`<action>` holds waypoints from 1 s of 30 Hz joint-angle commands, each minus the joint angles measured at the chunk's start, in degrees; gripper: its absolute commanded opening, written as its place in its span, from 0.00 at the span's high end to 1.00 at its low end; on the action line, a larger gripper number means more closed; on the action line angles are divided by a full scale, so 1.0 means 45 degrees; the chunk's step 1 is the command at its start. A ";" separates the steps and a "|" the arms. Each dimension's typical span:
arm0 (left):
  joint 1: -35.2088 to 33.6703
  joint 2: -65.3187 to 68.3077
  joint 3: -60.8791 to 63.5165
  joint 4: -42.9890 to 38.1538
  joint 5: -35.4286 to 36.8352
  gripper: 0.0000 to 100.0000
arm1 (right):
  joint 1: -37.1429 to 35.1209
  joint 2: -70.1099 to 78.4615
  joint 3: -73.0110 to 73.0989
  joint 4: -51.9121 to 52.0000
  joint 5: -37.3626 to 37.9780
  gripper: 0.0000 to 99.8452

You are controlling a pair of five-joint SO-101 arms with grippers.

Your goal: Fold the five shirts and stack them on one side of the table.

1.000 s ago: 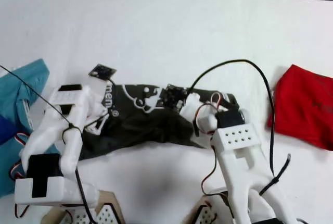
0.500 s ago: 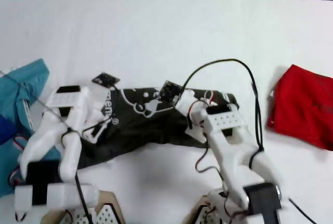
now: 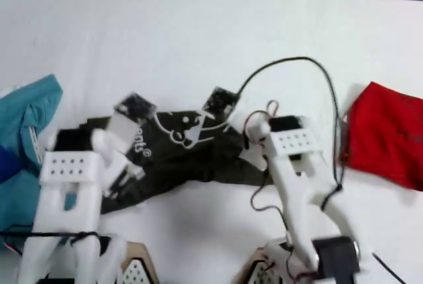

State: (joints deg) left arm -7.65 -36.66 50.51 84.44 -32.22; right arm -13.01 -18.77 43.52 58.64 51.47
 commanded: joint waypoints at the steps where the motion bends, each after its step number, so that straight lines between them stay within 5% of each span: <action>1: 0.0488 -0.0274 0.1182 -0.1250 -0.0059 0.86 | 0.0479 -0.1065 0.0586 0.0147 0.0957 0.90; 15: -0.1661 -0.0059 0.3370 -0.6017 -0.1387 0.86 | 0.3096 0.1788 0.2012 -0.4034 0.2247 0.90; 23: -0.3770 0.5431 0.0244 -0.6095 -0.1231 0.86 | 0.3311 0.2159 0.1250 -0.4034 0.2168 0.90; 30: -0.4591 0.9084 -0.4640 -0.3184 -0.0781 0.86 | 0.3761 0.2159 -0.1270 -0.1631 0.2110 0.90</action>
State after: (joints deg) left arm -26.20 1.05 38.64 66.24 -36.26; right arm 3.25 -9.01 42.99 47.56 61.41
